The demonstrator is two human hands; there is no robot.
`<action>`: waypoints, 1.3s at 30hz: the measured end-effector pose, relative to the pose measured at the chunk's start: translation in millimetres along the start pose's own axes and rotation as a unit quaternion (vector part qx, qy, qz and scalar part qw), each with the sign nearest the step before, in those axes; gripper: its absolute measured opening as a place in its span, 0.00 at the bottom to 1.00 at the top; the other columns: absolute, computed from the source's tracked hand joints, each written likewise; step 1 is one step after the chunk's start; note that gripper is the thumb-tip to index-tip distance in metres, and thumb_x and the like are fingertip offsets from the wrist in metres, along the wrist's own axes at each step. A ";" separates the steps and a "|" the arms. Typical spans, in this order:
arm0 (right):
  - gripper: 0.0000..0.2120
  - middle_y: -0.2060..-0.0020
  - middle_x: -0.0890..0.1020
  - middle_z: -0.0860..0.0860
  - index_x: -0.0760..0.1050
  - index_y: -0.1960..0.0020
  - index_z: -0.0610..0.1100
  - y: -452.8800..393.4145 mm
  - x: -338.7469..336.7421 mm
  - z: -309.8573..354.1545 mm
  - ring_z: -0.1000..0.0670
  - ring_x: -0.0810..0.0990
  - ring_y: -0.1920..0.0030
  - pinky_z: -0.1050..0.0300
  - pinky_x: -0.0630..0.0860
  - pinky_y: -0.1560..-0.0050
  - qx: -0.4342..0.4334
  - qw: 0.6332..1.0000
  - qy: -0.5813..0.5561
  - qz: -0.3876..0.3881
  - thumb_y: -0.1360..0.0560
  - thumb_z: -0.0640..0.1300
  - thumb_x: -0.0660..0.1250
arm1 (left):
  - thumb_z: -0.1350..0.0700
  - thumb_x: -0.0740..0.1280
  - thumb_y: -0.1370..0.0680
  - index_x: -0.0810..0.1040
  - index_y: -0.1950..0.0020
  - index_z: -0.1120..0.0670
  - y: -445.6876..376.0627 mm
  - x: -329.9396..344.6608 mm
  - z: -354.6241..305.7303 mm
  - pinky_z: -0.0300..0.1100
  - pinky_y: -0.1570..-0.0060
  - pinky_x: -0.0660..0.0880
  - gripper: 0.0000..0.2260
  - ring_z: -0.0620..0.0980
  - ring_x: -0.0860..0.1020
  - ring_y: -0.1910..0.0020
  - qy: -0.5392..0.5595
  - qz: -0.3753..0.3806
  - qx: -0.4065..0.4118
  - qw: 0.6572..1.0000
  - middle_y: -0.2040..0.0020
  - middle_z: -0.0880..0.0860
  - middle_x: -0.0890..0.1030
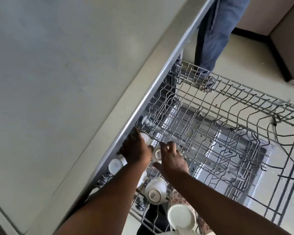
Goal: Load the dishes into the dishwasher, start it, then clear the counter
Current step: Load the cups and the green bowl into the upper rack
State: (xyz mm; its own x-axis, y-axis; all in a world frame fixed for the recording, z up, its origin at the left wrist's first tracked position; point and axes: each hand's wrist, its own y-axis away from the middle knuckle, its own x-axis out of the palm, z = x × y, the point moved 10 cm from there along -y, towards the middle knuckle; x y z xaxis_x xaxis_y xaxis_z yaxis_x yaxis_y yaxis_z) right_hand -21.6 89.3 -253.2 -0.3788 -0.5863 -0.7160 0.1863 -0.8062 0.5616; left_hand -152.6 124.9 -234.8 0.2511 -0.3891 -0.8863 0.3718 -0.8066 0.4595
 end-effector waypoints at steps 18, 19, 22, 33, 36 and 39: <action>0.40 0.29 0.58 0.48 0.51 0.23 0.53 -0.3 6.9 -22.0 0.40 0.78 0.42 0.45 0.78 0.46 -0.032 0.997 -0.064 -0.003 0.27 0.57 0.69 | 0.43 0.73 0.29 0.60 0.23 0.49 -6.4 9.9 15.3 0.55 0.37 0.68 0.38 0.58 0.72 0.35 0.114 -0.044 0.075 0.990 0.32 0.55 0.73; 0.39 0.29 0.58 0.49 0.51 0.23 0.52 -0.2 7.2 -21.1 0.40 0.78 0.43 0.45 0.78 0.46 -0.031 0.997 -0.068 -0.007 0.27 0.58 0.68 | 0.45 0.75 0.30 0.61 0.24 0.49 -5.2 9.0 14.9 0.55 0.38 0.68 0.39 0.58 0.73 0.36 0.108 -0.056 0.087 0.989 0.33 0.56 0.73; 0.37 0.30 0.59 0.47 0.53 0.24 0.50 -0.1 5.2 -15.8 0.39 0.78 0.43 0.44 0.79 0.48 -0.016 0.997 -0.069 -0.021 0.26 0.58 0.67 | 0.46 0.75 0.30 0.60 0.23 0.49 -5.3 11.0 12.9 0.54 0.39 0.68 0.39 0.58 0.72 0.35 0.082 -0.061 0.112 0.988 0.32 0.56 0.73; 0.35 0.27 0.52 0.41 0.45 0.23 0.47 -7.5 10.3 8.6 0.36 0.72 0.37 0.43 0.78 0.46 0.014 0.999 -0.049 0.004 0.21 0.51 0.63 | 0.49 0.73 0.27 0.61 0.23 0.55 -5.6 9.1 11.1 0.58 0.39 0.67 0.37 0.60 0.70 0.31 0.068 -0.086 0.176 0.978 0.29 0.59 0.70; 0.38 0.27 0.53 0.42 0.46 0.24 0.47 -9.9 10.0 10.0 0.36 0.73 0.38 0.42 0.78 0.47 0.007 0.999 -0.035 0.010 0.23 0.54 0.66 | 0.50 0.73 0.28 0.58 0.22 0.53 -7.8 8.9 11.2 0.58 0.36 0.65 0.39 0.58 0.66 0.28 0.060 -0.068 0.166 0.982 0.26 0.55 0.67; 0.39 0.26 0.54 0.44 0.45 0.23 0.49 -9.8 10.0 7.1 0.37 0.72 0.37 0.43 0.78 0.47 -0.002 1.000 -0.023 0.009 0.24 0.56 0.65 | 0.50 0.74 0.29 0.58 0.22 0.52 -6.6 8.0 10.4 0.57 0.36 0.64 0.39 0.58 0.67 0.29 0.061 -0.066 0.170 0.981 0.27 0.55 0.67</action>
State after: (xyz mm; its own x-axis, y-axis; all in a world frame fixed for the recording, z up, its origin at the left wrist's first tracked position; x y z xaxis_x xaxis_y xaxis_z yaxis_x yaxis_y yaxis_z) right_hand -33.6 91.8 -262.9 -0.4173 -0.5961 -0.6859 0.1960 -0.7961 0.5726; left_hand -162.4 122.4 -245.4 0.3332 -0.2312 -0.9141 0.0949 -0.9563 0.2765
